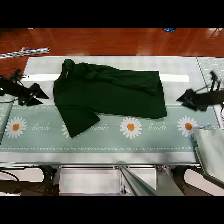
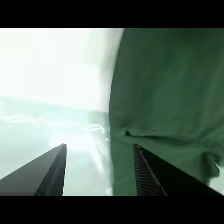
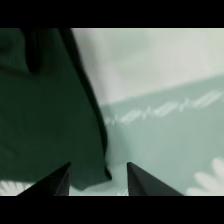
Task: Fold the shirts.
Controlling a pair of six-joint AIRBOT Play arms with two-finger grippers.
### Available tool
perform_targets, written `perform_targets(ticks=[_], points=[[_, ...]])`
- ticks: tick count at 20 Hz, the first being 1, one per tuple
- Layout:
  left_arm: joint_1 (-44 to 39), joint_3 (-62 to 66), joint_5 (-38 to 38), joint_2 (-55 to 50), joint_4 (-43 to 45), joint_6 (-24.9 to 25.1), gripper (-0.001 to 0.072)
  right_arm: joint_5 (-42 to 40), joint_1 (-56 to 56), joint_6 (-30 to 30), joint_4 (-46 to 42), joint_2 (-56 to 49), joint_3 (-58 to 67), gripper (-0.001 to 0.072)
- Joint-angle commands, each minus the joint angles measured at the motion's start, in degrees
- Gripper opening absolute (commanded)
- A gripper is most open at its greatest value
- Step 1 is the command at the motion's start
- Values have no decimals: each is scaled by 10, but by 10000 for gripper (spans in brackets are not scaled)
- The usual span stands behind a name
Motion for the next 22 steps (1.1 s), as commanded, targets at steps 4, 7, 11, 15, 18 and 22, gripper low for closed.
perform_targets(ticks=[4,7,11,15,18,22], points=[[8,-59,48,-7,-88,46,498,-19,-2,-35,59,90,-143,410],[-5,-59,46,-31,-107,46,498,-18,-2,-34,62,90,-143,410],[-23,-54,57,-46,-142,42,489,-16,-3,-34,65,91,-143,409],[-39,-54,43,-51,-147,42,243,-20,-10,-34,72,91,-143,409],[-45,-43,28,-50,-146,43,17,-18,-42,-33,58,91,-143,409],[-45,0,-16,-47,-145,48,18,0,-57,0,24,90,-174,410]])
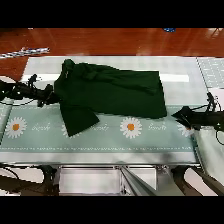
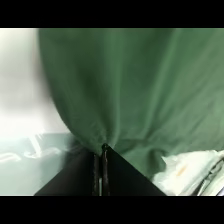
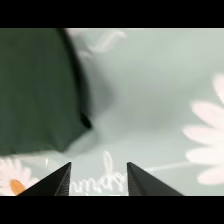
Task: Fold the shirts.
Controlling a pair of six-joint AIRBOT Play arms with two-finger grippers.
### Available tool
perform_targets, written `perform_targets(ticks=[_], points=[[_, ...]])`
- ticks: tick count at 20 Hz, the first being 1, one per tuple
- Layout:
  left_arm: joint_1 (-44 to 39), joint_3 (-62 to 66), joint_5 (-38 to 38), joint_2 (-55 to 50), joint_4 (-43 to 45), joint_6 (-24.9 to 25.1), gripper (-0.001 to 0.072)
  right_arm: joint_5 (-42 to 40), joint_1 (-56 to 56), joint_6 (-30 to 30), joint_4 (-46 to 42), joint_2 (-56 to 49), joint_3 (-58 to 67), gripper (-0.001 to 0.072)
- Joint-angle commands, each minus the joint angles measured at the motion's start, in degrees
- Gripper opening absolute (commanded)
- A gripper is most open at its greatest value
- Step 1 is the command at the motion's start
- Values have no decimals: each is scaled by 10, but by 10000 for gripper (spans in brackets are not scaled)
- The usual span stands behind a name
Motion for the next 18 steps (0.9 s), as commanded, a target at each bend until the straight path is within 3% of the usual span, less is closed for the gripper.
perform_targets(ticks=[1,4,8,11,15,16,17,18], points=[[-2,33,-34,1,-1,3,17,8,-8,13,-3,0,-31,409],[-3,49,-38,1,-1,2,17,-17,-8,-12,41,-26,-37,409],[-9,49,-37,1,-1,1,17,-31,-8,-83,167,-101,-30,409],[-14,49,-37,0,-1,1,17,-33,7,-92,191,-158,6,409],[-16,49,-37,0,-1,1,18,-47,113,-84,191,-223,77,401],[-16,49,-38,0,-2,1,18,-45,140,-84,191,-238,99,295],[-16,51,-50,2,-6,2,18,-37,161,-92,186,-247,118,97],[-16,62,-78,2,-7,18,18,-23,182,-116,189,-247,133,25]])
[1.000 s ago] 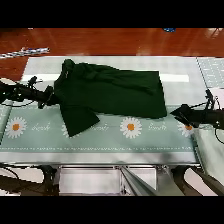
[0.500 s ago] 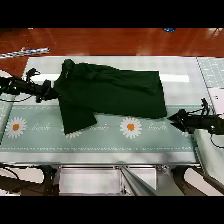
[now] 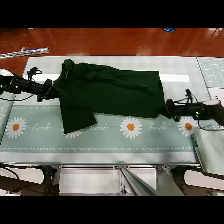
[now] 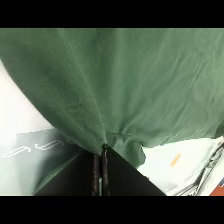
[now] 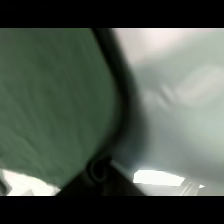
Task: Fold the shirts.
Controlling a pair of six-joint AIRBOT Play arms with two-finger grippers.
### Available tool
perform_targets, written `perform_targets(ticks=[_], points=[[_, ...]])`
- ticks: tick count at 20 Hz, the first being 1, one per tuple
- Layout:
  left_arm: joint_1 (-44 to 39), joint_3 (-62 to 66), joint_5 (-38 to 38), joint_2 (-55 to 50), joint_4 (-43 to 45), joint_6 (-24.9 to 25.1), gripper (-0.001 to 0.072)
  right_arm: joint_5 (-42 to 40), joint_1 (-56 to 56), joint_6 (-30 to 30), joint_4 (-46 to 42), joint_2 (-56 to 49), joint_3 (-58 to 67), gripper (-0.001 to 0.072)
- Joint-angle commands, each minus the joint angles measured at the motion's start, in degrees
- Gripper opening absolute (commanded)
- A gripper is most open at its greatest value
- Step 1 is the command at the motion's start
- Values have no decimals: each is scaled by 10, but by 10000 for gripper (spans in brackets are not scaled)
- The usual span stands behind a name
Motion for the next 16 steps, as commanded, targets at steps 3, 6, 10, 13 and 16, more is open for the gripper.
perform_targets(ticks=[3,6,10,13,16], points=[[7,81,-64,28,-30,35,18,46,85,-28,7,6,119,24],[14,187,-30,76,-139,36,18,52,78,5,-11,73,271,24],[13,346,44,152,-188,36,17,64,74,87,-150,151,527,24],[14,430,143,206,-188,67,17,64,75,121,-213,192,691,24],[18,478,180,268,-188,57,17,83,74,133,-236,226,808,24]])
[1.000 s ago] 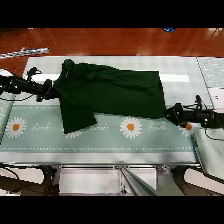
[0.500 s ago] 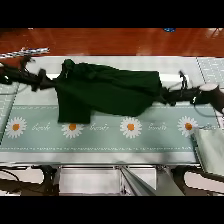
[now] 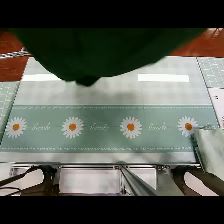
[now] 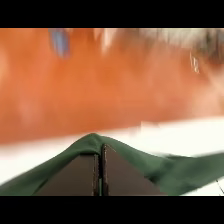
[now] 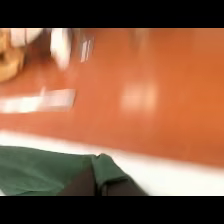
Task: Fold the shirts.
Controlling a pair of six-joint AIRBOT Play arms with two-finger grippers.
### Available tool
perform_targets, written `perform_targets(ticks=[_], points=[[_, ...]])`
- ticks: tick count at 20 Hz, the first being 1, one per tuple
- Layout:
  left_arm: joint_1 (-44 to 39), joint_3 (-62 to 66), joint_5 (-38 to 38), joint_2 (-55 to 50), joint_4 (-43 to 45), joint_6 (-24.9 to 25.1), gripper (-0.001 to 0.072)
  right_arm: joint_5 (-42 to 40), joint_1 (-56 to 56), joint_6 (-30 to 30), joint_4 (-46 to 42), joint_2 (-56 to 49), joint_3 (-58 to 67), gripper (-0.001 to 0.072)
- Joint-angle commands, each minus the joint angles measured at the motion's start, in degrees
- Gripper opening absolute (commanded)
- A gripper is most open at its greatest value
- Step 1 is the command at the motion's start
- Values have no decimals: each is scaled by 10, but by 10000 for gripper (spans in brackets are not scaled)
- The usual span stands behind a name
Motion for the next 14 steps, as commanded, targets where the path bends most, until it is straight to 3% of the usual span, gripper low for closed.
perform_targets(ticks=[1,3,8,12,14], points=[[2,54,63,87,-6,4,17,19,0,26,-57,62,125,24],[3,49,60,157,42,6,17,64,0,27,-95,112,125,24],[2,49,45,319,260,4,17,179,0,54,-177,205,106,24],[-37,-7,4,412,365,-22,17,264,0,73,-206,246,67,24],[-64,-66,-18,443,420,-62,17,292,0,87,-226,258,38,24]])
